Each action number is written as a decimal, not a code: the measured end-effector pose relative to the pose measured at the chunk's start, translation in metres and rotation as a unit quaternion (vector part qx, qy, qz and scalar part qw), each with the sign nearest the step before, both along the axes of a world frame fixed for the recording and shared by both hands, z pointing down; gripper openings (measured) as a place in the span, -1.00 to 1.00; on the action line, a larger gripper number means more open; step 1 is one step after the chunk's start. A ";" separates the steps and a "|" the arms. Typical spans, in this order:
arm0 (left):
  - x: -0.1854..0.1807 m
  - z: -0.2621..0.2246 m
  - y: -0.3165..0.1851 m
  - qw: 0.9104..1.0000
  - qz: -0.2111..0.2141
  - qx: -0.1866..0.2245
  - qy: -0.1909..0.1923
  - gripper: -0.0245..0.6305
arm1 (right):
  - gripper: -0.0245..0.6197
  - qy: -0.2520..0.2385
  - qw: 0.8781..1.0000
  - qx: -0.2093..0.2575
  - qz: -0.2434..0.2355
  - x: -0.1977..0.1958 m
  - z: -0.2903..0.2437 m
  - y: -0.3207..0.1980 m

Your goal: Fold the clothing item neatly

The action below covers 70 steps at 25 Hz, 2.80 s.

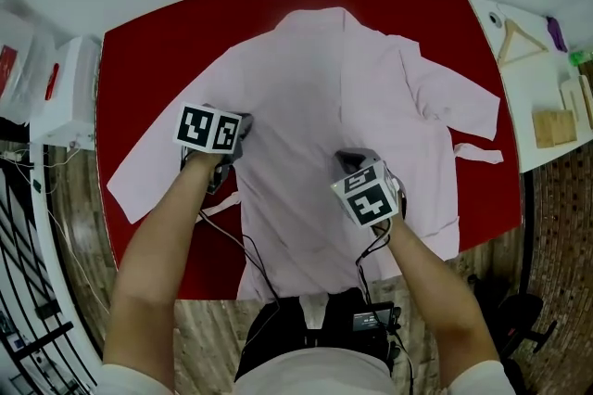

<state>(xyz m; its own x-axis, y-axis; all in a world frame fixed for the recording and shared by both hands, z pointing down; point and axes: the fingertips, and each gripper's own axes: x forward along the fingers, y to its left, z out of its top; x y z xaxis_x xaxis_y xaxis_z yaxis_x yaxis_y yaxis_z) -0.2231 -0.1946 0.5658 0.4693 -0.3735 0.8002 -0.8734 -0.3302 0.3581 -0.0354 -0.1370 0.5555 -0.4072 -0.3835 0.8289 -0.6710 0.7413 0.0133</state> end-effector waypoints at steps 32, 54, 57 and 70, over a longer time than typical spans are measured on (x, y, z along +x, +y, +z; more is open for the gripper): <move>0.000 -0.024 0.083 0.996 0.074 0.001 0.048 -0.92 | -0.87 -0.048 0.998 -0.031 0.003 -0.002 -0.016 0.103; 0.026 -0.004 0.221 0.997 -0.006 -0.052 0.059 -0.55 | -0.87 -0.041 0.998 -0.050 0.009 0.001 0.001 0.133; 0.027 -0.001 0.223 0.999 -0.003 -0.029 0.026 -0.60 | -0.87 -0.033 0.998 -0.049 0.000 0.002 0.005 0.129; -0.009 -0.006 0.242 0.988 -0.108 -0.048 0.104 -0.89 | -0.87 -0.047 0.998 -0.046 -0.011 0.002 -0.002 0.123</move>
<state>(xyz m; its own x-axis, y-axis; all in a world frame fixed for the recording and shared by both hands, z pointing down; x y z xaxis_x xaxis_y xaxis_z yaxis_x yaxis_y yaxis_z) -0.2319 0.0469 0.5595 0.5441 -0.4103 0.7318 -0.8245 -0.0999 0.5570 -0.0329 -0.0139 0.5533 -0.4920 -0.2981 0.8180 -0.6499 0.7509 -0.1173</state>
